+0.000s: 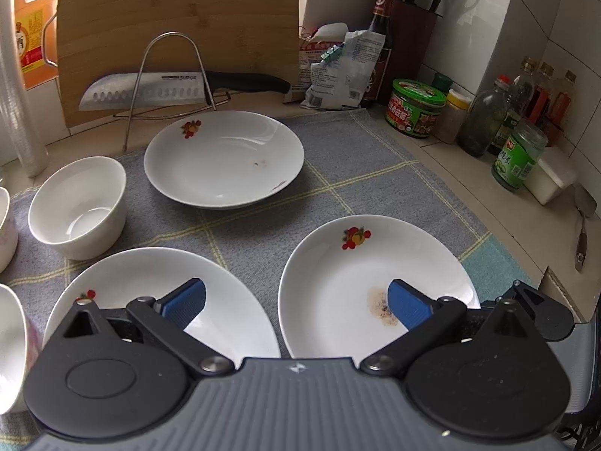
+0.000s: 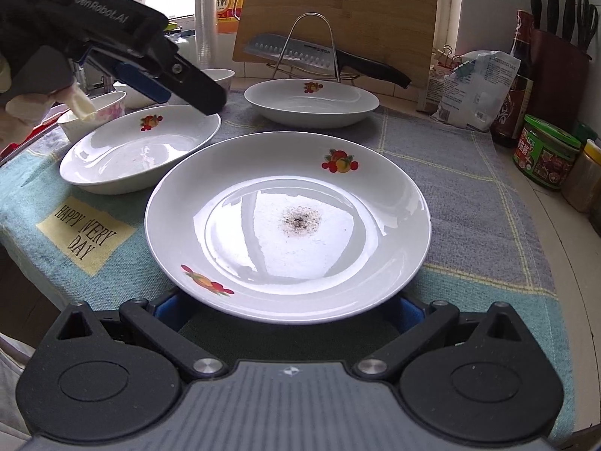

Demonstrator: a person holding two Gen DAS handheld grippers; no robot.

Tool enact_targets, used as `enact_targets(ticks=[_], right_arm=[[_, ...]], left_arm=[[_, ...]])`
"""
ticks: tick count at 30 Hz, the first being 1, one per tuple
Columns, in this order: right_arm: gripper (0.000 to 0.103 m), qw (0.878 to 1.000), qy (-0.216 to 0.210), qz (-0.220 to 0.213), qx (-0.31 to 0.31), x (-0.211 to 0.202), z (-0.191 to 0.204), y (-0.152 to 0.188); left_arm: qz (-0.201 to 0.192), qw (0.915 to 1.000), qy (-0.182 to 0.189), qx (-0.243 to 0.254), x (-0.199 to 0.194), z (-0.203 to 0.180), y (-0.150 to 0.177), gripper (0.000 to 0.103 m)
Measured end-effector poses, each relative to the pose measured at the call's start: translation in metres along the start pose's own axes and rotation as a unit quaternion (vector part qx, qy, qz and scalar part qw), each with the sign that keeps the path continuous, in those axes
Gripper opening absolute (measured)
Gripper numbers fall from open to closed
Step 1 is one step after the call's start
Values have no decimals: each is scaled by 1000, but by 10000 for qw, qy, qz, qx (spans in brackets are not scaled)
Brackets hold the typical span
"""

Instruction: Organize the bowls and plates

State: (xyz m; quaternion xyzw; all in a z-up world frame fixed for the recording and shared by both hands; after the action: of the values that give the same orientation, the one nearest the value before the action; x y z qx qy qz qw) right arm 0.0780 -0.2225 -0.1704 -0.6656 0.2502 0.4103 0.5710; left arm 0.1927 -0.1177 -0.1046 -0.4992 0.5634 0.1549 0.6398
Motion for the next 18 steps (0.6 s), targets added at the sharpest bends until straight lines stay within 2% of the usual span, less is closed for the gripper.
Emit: enact_targets(ticks=[10,18], right_arm=[[103,10000,3,-63,-28,-1,-4,3],[103,9999,-44,-102,-107,-2,-6,4]], left_arm=[[203,9990,60,399,31,-18,-30,102],[574,9947,116,847,57,-35,-37,98]])
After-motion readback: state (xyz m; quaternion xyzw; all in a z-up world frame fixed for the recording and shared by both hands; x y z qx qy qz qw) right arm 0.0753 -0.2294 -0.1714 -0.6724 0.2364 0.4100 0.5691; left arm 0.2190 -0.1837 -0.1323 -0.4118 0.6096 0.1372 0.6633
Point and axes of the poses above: each gripper's, at about its wrist camera, not at the fingertips, and x roughly the way its jaws point, z to its left, y to its underside, the point moved 8 cm from there along x, roughly the way its jaws point, and after that the axes turned 13 degrees about z, right-handed, at the moved point
